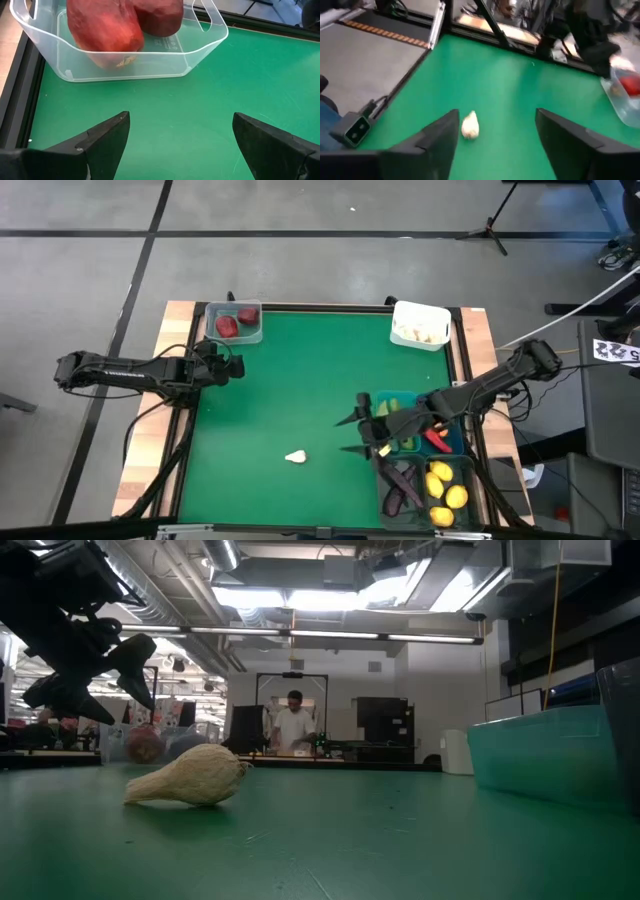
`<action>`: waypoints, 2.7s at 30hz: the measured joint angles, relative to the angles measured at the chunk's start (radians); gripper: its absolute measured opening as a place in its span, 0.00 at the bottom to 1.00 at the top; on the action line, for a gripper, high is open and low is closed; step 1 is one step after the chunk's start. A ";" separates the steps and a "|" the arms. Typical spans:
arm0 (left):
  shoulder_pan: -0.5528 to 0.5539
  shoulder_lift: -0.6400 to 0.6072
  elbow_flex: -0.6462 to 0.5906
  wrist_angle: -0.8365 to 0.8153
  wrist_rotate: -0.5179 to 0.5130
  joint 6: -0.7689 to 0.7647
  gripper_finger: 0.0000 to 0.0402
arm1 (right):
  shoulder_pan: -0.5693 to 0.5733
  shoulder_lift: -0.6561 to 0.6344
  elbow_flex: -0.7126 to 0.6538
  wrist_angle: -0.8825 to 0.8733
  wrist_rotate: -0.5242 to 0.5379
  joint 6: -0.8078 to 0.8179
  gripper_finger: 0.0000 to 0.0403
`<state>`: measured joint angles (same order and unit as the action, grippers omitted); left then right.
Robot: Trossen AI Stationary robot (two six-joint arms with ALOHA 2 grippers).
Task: Sort produce into baskets
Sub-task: Put the garlic into the white bin
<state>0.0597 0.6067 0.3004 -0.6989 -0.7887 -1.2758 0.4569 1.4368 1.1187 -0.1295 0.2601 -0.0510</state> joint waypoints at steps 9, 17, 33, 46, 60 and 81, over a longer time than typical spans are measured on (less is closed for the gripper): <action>0.000 0.000 0.000 0.000 0.000 0.000 0.86 | -0.050 0.199 -0.001 0.203 -0.005 -0.036 0.90; 0.000 0.000 0.000 0.003 0.000 -0.003 0.86 | -0.119 0.392 0.000 0.545 -0.103 -0.015 0.89; 0.000 0.000 0.000 0.004 0.000 -0.011 0.86 | -0.152 0.644 0.069 0.657 -0.251 0.077 0.88; 0.000 0.000 0.000 0.005 0.001 -0.020 0.86 | -0.192 0.775 0.193 0.619 -0.435 0.146 0.88; 0.000 0.000 0.000 0.004 0.007 -0.020 0.86 | -0.232 0.847 0.188 0.627 -0.483 0.152 0.88; 0.000 0.000 0.000 -0.001 0.011 -0.008 0.86 | -0.280 0.876 0.190 0.627 -0.409 0.126 0.61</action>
<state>0.0596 0.6067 0.3005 -0.6995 -0.7773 -1.2839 0.1772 2.3125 1.3087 0.4972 -0.1486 0.0746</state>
